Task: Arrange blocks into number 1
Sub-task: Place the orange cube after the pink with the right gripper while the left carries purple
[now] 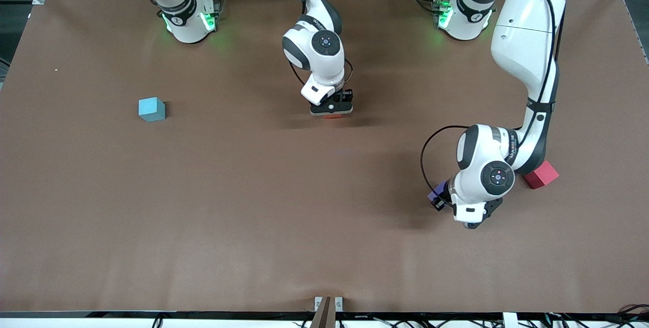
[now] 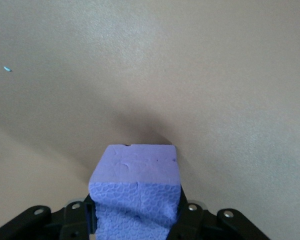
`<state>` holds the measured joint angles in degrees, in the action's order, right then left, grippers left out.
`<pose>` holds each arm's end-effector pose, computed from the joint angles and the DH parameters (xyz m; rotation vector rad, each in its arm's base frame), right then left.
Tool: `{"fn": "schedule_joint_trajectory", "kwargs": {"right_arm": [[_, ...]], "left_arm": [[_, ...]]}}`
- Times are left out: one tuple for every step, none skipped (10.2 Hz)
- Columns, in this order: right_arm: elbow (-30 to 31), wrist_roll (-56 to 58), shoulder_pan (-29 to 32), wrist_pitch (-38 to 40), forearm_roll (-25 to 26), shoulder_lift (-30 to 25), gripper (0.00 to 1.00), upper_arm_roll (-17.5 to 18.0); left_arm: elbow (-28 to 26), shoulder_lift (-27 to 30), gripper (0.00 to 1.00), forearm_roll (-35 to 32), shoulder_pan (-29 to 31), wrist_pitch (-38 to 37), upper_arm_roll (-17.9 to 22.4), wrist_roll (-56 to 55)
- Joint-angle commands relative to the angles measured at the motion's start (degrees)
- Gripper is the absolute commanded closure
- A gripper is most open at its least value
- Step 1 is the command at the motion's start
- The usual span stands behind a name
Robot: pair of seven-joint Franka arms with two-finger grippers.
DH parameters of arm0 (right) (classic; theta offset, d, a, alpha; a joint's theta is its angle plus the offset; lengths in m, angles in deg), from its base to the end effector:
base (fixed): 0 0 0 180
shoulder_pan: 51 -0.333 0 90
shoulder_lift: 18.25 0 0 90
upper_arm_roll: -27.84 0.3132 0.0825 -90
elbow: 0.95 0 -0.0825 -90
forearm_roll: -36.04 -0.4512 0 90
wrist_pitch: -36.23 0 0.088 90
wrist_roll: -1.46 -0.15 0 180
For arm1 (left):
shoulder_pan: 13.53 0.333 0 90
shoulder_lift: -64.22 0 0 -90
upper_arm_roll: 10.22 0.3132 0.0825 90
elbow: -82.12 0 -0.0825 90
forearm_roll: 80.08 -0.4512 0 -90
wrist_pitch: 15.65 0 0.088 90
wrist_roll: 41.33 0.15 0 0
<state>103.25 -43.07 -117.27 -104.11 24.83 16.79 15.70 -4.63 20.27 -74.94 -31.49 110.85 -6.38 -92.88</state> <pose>0.4051 0.5689 0.1146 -3.1064 -0.0909 -0.0307 0.7247 -0.1926 0.1145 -2.9354 -1.0585 0.1126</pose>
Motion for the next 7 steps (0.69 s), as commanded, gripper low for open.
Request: {"fn": "schedule_joint_trajectory", "kwargs": {"right_arm": [[2.9,-0.3,-0.4,-0.2,-0.8,-2.2,0.36,-0.3],[3.0,-0.4,-0.5,-0.2,-0.8,-2.1,0.36,-0.3],[3.0,-0.4,-0.8,-0.2,-0.8,-2.1,0.34,-0.3],[3.0,-0.4,-1.1,-0.1,-0.8,-2.1,0.10,-0.3],[3.0,-0.3,-1.1,0.1,-0.8,-2.3,0.00,-0.3],[3.0,-0.2,-0.8,0.2,-0.7,-3.3,0.00,-0.3],[3.0,-0.1,-0.4,1.4,-0.6,-4.6,0.00,-0.3]], "left_arm": [[0.5,0.3,1.00,-1.0,-0.3,-0.2,-0.8,0.8],[0.5,0.4,1.00,-1.0,-0.2,-0.2,-1.6,0.8],[0.5,0.6,1.00,-0.9,-0.4,-0.2,-1.9,0.8],[0.5,1.1,1.00,-1.0,-0.4,-0.2,-2.8,1.4],[0.5,1.8,1.00,-1.0,-0.7,-0.2,-3.0,1.6],[0.5,2.4,1.00,-1.1,-1.2,-0.2,-3.3,1.8],[0.5,3.1,1.00,-1.1,-1.5,-0.2,-3.5,1.8]]}}
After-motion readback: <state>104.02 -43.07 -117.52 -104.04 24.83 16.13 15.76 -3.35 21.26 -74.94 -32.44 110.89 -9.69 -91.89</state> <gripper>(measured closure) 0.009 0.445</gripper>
